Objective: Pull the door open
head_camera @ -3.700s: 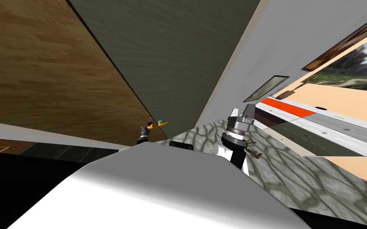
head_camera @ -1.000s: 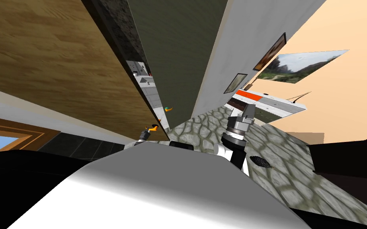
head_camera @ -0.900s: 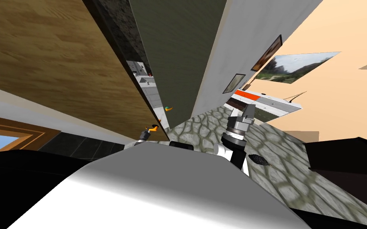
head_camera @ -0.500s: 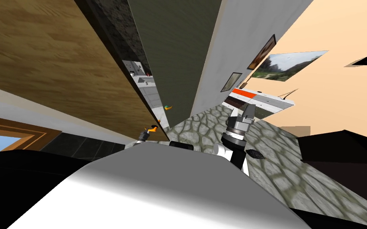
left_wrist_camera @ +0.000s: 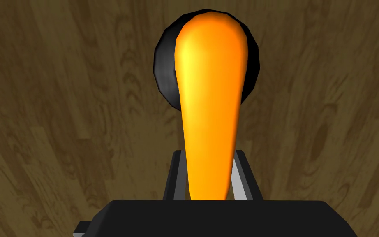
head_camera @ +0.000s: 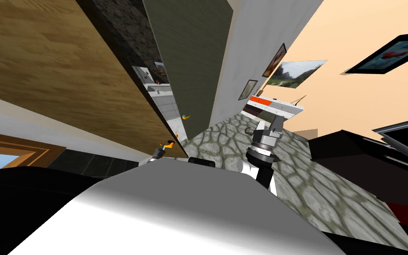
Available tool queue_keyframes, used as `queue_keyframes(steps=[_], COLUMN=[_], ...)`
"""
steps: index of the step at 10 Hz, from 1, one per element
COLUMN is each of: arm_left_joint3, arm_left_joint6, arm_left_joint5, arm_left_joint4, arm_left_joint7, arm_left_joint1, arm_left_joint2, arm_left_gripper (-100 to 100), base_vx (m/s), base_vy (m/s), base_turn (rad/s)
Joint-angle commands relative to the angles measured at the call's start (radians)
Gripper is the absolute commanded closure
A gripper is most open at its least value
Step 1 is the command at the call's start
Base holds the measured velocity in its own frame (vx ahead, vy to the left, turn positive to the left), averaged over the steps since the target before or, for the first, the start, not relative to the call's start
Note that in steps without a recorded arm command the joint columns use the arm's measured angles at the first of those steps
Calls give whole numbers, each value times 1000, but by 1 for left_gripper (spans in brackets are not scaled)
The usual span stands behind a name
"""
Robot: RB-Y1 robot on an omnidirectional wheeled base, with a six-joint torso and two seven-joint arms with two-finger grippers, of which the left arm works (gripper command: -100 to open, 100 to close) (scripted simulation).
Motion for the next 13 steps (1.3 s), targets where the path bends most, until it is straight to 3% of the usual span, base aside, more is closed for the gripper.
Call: queue_keyframes(steps=[1, 4, 5, 13], arm_left_joint3=[-17, -26, -14, -36], arm_left_joint6=[-34, -65, -49, -107], arm_left_joint5=[-11, -20, -12, -30], arm_left_joint4=[25, 43, 40, 98], arm_left_joint7=[9, 21, 18, 39], arm_left_joint1=[-7, -2, -1, -24], arm_left_joint2=[-1, 7, 14, 30], arm_left_gripper=[100, 100, 100, 100], base_vx=[-212, -190, -79, -219], base_vy=[27, 37, 27, 42], base_turn=[-109, -126, -18, -160])
